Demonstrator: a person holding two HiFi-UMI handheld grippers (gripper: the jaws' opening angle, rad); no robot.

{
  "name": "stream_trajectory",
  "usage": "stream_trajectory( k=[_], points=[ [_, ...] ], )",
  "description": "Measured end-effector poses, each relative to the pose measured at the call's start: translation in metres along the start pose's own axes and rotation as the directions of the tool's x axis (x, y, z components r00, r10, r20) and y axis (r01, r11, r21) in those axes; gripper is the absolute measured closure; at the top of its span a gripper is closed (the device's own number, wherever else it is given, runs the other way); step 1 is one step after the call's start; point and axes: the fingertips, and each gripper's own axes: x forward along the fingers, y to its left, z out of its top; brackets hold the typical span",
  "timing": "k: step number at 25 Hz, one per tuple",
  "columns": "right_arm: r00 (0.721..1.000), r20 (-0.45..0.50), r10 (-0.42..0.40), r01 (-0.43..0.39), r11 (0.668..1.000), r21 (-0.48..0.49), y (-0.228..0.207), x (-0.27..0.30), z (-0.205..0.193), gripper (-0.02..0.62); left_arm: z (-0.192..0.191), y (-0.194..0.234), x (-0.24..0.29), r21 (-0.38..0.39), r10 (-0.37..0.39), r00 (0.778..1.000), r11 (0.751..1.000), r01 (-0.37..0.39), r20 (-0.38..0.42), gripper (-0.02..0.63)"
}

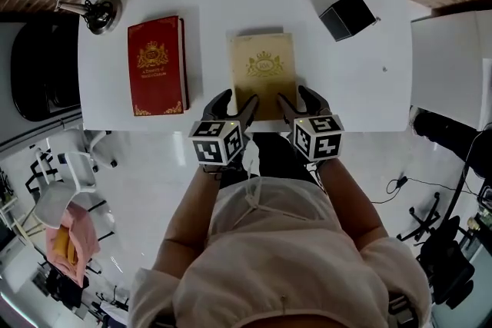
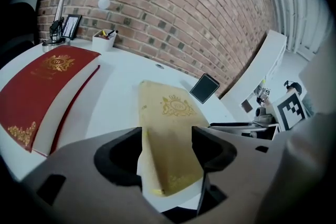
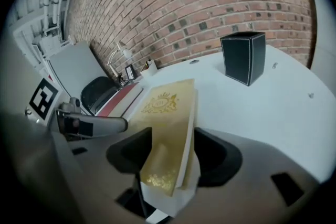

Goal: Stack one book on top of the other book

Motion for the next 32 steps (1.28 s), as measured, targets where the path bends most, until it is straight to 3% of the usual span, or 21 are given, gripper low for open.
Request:
stream_trajectory(
  k=[5,11,20,32],
  points=[
    [1.000,-0.027,0.015,-0.013,0.998,0.056,-0.004,0.010,-0.005,0.362,-0.012,0.010,0.016,-0.021,0.016,0.998,1.000,-0.017,-0.054,0.322],
    [0.999,-0.024,0.037,-0.035,0.995,0.092,-0.001,0.011,-0.006,0.368,-0.014,0.009,0.020,-0.051,-0.021,0.998,0.999,0.018,-0.064,0.322],
    [0.999,-0.031,0.016,-0.014,0.998,0.068,0.003,0.008,-0.001,0.393,-0.011,0.007,0.018,-0.060,-0.036,0.998,0.998,0.033,-0.055,0.322],
    [0.994,0.109,-0.004,-0.001,0.999,0.046,0.041,-0.008,0.058,0.393,0.056,0.009,-0.018,0.058,-0.070,0.996,0.996,0.067,0.049,0.322]
  ],
)
